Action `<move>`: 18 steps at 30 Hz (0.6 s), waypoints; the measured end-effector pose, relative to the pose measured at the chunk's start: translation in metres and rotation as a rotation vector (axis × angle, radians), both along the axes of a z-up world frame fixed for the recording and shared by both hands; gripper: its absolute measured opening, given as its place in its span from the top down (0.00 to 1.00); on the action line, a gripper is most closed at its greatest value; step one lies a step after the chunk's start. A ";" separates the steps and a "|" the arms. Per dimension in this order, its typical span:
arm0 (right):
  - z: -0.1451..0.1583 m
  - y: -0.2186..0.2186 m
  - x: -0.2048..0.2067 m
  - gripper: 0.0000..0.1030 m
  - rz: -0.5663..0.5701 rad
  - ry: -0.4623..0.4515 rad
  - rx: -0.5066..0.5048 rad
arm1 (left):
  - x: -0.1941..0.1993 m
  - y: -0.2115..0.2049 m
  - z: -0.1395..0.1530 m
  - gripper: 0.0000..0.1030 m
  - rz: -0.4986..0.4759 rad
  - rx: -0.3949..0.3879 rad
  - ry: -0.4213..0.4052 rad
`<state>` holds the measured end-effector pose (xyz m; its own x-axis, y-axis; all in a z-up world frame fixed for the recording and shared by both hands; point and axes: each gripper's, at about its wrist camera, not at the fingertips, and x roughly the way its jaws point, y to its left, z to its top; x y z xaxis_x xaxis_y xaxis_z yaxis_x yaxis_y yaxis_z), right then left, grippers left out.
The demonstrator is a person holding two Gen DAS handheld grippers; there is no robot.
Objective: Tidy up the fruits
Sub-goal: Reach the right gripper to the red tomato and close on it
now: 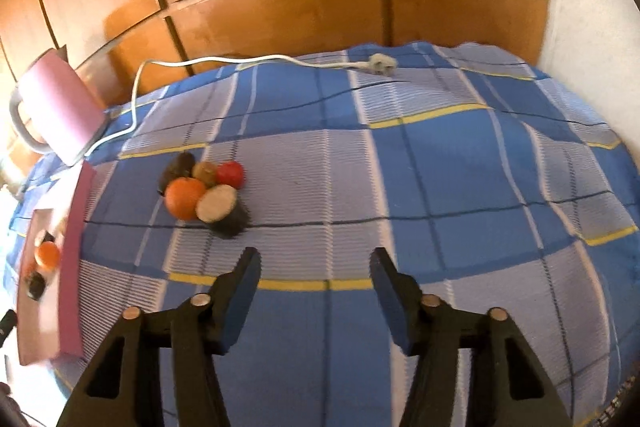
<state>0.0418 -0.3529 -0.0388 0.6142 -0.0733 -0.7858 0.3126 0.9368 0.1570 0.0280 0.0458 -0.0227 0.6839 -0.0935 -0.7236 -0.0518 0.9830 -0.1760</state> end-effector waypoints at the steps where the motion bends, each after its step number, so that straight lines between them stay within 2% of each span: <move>1: 0.000 0.000 0.006 0.54 0.011 0.003 0.020 | 0.000 0.001 0.000 0.30 0.004 0.000 -0.001; 3: 0.000 0.001 0.017 0.59 0.026 0.007 0.058 | -0.002 0.003 0.000 0.30 0.010 -0.001 0.000; 11: 0.000 0.004 0.073 0.59 0.072 0.030 0.154 | -0.003 0.012 -0.003 0.29 0.038 -0.006 0.009; 18: -0.015 0.008 0.113 0.59 0.066 0.099 0.225 | -0.002 0.015 -0.006 0.29 0.044 -0.012 0.023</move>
